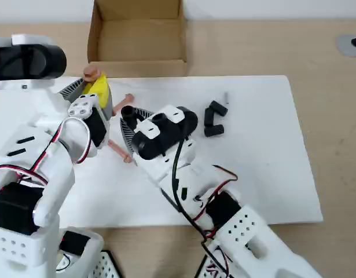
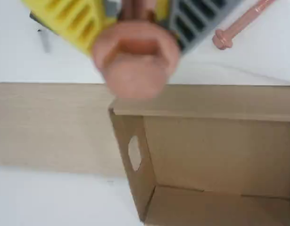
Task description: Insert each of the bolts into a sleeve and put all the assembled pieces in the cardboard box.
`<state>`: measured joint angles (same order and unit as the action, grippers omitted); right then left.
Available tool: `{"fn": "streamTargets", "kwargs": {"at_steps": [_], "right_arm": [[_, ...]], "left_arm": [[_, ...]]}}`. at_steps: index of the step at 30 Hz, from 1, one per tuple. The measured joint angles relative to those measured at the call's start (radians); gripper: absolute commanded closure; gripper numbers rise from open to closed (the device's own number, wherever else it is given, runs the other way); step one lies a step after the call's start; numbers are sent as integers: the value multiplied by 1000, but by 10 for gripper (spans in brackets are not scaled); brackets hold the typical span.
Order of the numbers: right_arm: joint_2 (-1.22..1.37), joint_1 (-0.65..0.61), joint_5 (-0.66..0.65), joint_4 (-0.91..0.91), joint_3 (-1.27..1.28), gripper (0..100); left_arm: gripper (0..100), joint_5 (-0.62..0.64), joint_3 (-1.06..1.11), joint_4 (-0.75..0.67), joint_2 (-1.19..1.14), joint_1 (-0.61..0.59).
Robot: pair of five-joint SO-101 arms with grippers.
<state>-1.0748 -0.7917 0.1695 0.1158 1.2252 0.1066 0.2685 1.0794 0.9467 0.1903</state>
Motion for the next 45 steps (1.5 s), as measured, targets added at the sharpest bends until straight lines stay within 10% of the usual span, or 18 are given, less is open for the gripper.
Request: {"fn": "streamTargets", "kwargs": {"at_steps": [45], "right_arm": [[2,-38,-2,0,29,989]], "left_arm": [[995,-78,101,-46,11,57]]}}
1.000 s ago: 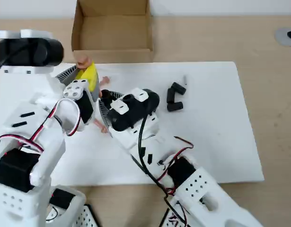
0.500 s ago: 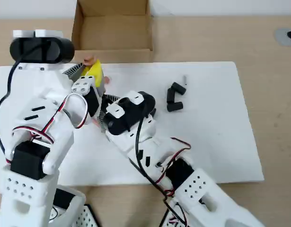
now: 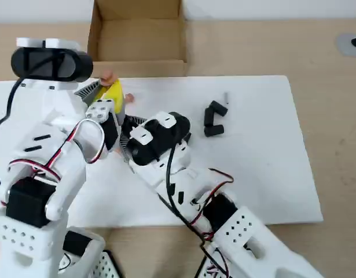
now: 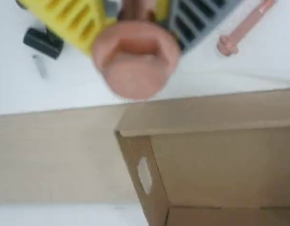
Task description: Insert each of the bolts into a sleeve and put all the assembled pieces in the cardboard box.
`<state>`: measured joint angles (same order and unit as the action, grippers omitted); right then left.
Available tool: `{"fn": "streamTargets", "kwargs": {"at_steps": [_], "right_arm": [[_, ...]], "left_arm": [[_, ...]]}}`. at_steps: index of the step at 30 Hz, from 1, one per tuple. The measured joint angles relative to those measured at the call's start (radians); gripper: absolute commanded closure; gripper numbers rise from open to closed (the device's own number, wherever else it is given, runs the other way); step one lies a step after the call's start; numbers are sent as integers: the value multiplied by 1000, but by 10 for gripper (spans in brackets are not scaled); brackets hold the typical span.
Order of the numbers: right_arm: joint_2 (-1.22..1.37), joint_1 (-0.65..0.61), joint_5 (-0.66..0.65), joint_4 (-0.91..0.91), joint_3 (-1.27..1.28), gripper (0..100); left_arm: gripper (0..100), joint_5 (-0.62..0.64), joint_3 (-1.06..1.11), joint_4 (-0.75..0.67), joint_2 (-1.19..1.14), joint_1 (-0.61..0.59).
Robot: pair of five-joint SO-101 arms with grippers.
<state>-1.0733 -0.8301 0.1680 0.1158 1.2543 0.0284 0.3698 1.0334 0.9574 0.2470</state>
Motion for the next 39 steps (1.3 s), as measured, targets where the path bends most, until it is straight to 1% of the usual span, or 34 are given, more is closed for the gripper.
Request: {"fn": "streamTargets", "kwargs": {"at_steps": [5,14,22,26,30,39], "right_arm": [[0,2,0,0,0,989],[0,2,0,0,0,989],[0,2,0,0,0,989],[0,2,0,0,0,989],[0,0,0,0,0,989],[0,-3,0,0,0,989]], "left_arm": [[995,3,-28,34,0,0],[995,9,-28,34,0,0],[995,9,-18,3,0,0],[995,9,38,-51,0,0],[995,9,81,-64,6,2],[995,9,201,-77,146,3]]}}
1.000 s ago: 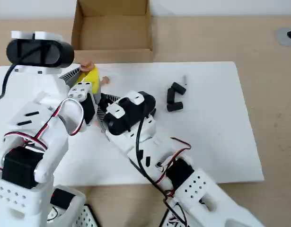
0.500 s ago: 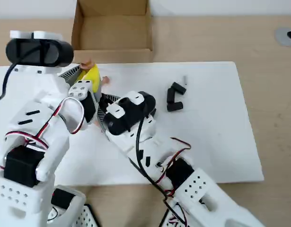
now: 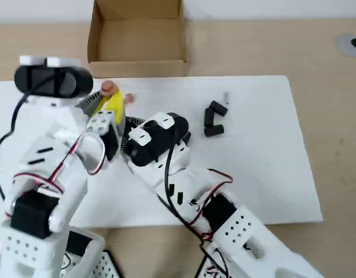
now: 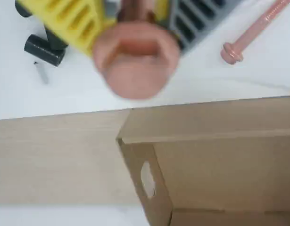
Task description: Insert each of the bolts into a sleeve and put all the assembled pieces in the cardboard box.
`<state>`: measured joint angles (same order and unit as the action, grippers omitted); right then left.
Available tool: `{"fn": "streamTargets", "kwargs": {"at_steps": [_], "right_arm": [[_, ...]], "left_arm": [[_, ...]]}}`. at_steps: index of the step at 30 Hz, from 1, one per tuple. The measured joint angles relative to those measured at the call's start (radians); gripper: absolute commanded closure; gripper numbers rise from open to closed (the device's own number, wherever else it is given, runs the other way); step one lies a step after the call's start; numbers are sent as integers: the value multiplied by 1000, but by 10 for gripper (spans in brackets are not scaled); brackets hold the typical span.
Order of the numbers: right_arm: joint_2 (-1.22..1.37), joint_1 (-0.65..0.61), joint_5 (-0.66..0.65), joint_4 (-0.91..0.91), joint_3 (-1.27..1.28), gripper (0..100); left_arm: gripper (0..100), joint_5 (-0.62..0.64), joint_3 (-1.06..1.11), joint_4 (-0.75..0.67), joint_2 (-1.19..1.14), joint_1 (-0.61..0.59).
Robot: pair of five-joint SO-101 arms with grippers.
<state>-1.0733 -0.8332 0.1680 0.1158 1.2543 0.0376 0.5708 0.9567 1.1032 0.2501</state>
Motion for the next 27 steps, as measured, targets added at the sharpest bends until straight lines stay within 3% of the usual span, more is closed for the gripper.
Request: {"fn": "streamTargets", "kwargs": {"at_steps": [6,12,22,27], "right_arm": [[0,0,0,0,0,989],[0,5,2,0,2,989],[-2,5,2,0,0,989],[8,15,9,44,-12,989]], "left_arm": [[976,0,61,0,84,0],[804,14,110,2,126,-2],[799,46,110,44,163,-3],[804,46,-35,199,135,-60]]}}
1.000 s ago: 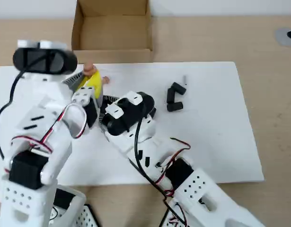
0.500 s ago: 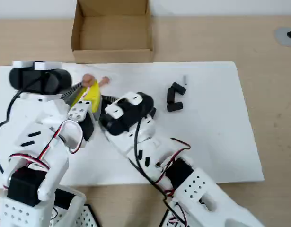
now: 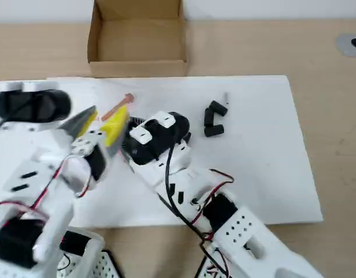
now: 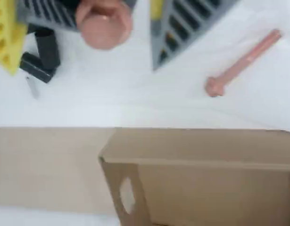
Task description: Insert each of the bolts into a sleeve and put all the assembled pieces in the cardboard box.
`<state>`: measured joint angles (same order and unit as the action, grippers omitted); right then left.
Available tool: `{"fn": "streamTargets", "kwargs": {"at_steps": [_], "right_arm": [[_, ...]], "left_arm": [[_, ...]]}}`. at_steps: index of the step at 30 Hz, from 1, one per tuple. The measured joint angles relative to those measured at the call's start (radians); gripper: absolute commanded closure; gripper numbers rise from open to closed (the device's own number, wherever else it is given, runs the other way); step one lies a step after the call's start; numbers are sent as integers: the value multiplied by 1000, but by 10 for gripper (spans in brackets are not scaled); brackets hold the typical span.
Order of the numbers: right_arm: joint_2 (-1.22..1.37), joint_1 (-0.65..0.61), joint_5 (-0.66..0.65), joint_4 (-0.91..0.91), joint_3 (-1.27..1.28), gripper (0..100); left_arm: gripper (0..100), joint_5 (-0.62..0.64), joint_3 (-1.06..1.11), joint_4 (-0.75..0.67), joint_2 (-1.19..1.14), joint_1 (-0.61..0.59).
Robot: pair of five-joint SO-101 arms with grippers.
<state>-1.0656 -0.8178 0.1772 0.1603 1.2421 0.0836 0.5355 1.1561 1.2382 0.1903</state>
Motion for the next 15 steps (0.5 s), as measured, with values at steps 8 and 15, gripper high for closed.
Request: {"fn": "streamTargets", "kwargs": {"at_steps": [8,15], "right_arm": [[298,186,58,193,-408,989],[738,273,58,244,-922,989]], "left_arm": [[804,-11,-295,316,-325,-150],[804,-75,-322,359,-420,-308]]}}
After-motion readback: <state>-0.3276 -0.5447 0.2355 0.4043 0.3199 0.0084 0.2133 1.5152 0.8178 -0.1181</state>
